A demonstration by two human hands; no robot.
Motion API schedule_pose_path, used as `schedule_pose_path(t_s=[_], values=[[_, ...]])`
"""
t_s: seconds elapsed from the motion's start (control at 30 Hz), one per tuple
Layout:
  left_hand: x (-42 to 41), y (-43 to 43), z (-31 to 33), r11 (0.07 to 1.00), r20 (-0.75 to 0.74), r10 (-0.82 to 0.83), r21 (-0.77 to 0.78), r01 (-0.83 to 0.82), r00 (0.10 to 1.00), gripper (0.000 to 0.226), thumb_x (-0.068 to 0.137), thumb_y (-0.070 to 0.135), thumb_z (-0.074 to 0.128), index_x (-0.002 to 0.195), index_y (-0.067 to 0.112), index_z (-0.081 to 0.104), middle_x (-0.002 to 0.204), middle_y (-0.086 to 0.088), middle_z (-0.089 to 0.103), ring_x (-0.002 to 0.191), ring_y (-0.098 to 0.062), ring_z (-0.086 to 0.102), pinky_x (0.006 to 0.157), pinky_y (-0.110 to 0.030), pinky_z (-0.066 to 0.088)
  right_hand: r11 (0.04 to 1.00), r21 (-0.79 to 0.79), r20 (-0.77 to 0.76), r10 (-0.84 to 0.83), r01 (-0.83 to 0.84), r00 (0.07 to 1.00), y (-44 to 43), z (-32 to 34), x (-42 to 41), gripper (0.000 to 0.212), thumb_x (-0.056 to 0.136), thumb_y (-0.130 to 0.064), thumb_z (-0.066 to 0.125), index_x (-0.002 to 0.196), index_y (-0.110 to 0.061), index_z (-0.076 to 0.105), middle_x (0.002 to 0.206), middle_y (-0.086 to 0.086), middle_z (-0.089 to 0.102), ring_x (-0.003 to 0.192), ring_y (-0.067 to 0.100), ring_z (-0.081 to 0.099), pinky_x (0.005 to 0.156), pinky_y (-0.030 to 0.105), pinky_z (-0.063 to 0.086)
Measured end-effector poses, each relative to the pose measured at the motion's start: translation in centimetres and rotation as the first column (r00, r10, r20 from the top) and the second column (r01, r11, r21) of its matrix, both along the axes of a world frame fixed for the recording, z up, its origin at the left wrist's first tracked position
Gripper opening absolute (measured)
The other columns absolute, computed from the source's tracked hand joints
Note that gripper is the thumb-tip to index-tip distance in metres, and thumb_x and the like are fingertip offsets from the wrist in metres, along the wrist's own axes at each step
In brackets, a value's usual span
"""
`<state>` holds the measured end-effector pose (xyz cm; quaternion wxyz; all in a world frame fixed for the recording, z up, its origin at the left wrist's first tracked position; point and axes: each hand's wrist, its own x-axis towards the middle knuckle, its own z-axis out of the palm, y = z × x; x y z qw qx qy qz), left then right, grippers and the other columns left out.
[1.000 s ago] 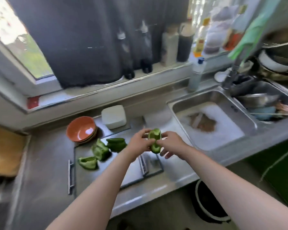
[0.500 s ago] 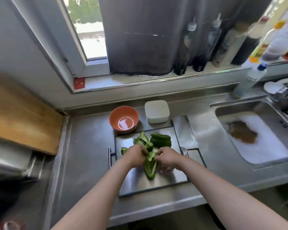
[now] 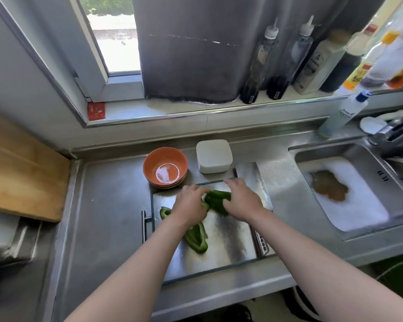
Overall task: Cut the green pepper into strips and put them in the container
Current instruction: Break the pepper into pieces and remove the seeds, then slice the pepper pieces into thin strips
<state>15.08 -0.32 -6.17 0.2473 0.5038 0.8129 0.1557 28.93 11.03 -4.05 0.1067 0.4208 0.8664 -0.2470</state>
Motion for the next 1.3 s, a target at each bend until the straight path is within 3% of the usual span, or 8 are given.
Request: schedule_pose_path(t_s=[0.37, 0.47, 0.57, 0.7, 0.87, 0.97, 1.07, 1.3], values=[[2.2, 1.0, -0.5, 0.969, 0.203, 0.177, 0.134, -0.207, 0.963, 0.04, 0.09, 0.008, 0.061, 0.125, 0.028, 0.062, 0.116, 0.006, 0.054, 0.089, -0.013, 0.059, 0.089, -0.026, 0.044, 0.998, 0.002, -0.141, 0.061, -0.061, 0.988, -0.2, -2.4, 2.7, 0.031, 0.083, -0.029, 0.079, 0.099, -0.01, 0.061, 0.102, -0.006, 0.046, 0.089, 0.021, 0.054, 0.075, 0.03, 0.044], [3.4, 1.6, -0.8, 0.977, 0.186, 0.142, 0.129, -0.167, 0.972, 0.045, 0.087, 0.005, 0.06, 0.126, 0.027, 0.065, 0.122, 0.005, 0.056, 0.104, -0.014, 0.057, 0.092, -0.022, 0.04, 0.967, -0.135, -0.216, 0.182, -0.214, 0.959, 0.7, -2.6, 3.8, 0.038, 0.08, -0.03, 0.083, 0.113, -0.016, 0.069, 0.106, -0.011, 0.049, 0.097, 0.015, 0.057, 0.084, 0.022, 0.042], [3.7, 1.7, -1.3, 0.987, 0.155, 0.085, 0.121, -0.104, 0.984, 0.06, 0.079, -0.007, 0.055, 0.129, 0.024, 0.063, 0.128, 0.0, 0.055, 0.118, -0.019, 0.051, 0.096, -0.02, 0.036, 0.981, -0.176, -0.36, 0.007, -0.076, 0.933, 1.6, -2.0, 5.2, 0.017, 0.09, -0.019, 0.069, 0.107, -0.021, 0.073, 0.104, -0.007, 0.064, 0.088, 0.01, 0.061, 0.079, 0.018, 0.044], [3.9, 1.8, -1.4, 0.993, 0.15, 0.076, 0.075, -0.088, 0.986, 0.064, 0.08, -0.005, 0.061, 0.136, 0.027, 0.055, 0.129, 0.003, 0.053, 0.11, -0.016, 0.055, 0.084, -0.017, 0.035, 0.985, -0.05, -0.1, -0.17, 0.166, 0.98, 2.9, -2.2, 7.3, 0.016, 0.093, -0.023, 0.057, 0.107, -0.018, 0.063, 0.11, 0.0, 0.064, 0.095, 0.018, 0.061, 0.077, 0.031, 0.05], [4.7, 1.8, -1.1, 0.977, 0.052, 0.194, 0.085, -0.198, 0.98, 0.04, 0.083, 0.014, 0.074, 0.115, 0.025, 0.051, 0.113, 0.005, 0.06, 0.1, -0.021, 0.056, 0.079, -0.032, 0.041, 0.955, -0.171, 0.101, -0.229, 0.244, 0.968, 0.9, -3.3, 8.3, 0.056, 0.081, -0.043, 0.075, 0.113, -0.014, 0.039, 0.099, 0.0, 0.059, 0.093, 0.024, 0.062, 0.061, 0.031, 0.042], [3.9, 1.4, -1.3, 0.986, -0.098, 0.09, 0.147, -0.075, 0.991, 0.023, 0.085, 0.014, 0.067, 0.106, 0.023, 0.062, 0.117, 0.006, 0.06, 0.113, -0.023, 0.051, 0.091, -0.03, 0.034, 0.952, -0.151, 0.044, -0.261, 0.265, 0.964, 0.3, -3.7, 8.4, 0.048, 0.08, -0.021, 0.074, 0.104, -0.016, 0.032, 0.083, -0.001, 0.055, 0.075, 0.018, 0.058, 0.053, 0.031, 0.042], [3.0, 0.8, -1.1, 0.997, -0.075, -0.082, -0.017, 0.081, 0.994, 0.046, 0.083, 0.008, 0.053, 0.123, 0.028, 0.065, 0.142, 0.01, 0.048, 0.136, -0.015, 0.035, 0.118, -0.032, 0.006, 0.927, -0.188, 0.018, -0.327, 0.324, 0.945, 0.1, -3.1, 8.4, 0.039, 0.08, -0.006, 0.061, 0.104, -0.015, 0.032, 0.083, 0.003, 0.056, 0.071, 0.017, 0.055, 0.052, 0.032, 0.043], [3.7, 0.9, -1.4, 0.97, -0.207, -0.236, -0.103, 0.218, 0.95, 0.07, 0.079, 0.013, 0.063, 0.142, 0.037, 0.048, 0.147, 0.003, 0.037, 0.14, -0.017, 0.034, 0.119, -0.042, -0.015, 0.867, -0.221, -0.115, -0.478, 0.446, 0.871, -0.5, 0.5, 8.8, 0.051, 0.092, -0.013, 0.051, 0.14, -0.014, 0.034, 0.115, 0.008, 0.061, 0.093, 0.027, 0.06, 0.073, 0.033, 0.043]])
